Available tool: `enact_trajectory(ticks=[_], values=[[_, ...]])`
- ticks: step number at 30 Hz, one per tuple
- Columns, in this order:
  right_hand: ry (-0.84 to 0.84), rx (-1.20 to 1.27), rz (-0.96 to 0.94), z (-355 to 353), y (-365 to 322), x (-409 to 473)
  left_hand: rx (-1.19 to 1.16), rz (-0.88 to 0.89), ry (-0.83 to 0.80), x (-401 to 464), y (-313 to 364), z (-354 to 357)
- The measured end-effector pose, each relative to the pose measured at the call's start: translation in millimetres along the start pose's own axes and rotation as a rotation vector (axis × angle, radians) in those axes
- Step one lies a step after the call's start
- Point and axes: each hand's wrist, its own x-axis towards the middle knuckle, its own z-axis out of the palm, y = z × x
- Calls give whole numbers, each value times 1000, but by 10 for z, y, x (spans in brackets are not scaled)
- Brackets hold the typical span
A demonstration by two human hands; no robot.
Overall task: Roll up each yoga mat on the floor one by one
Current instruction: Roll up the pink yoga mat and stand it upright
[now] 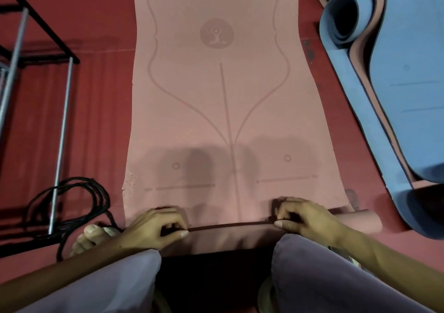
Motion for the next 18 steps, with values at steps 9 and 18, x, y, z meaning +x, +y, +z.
enact_trajectory(ticks=[9,18], values=[[-50,-55,-32,-23,49,-25,-49,-21,-137,15,-79,-55],[-52,-179,-81,-87,54,42,189,-64,-129,17,-66,-78]])
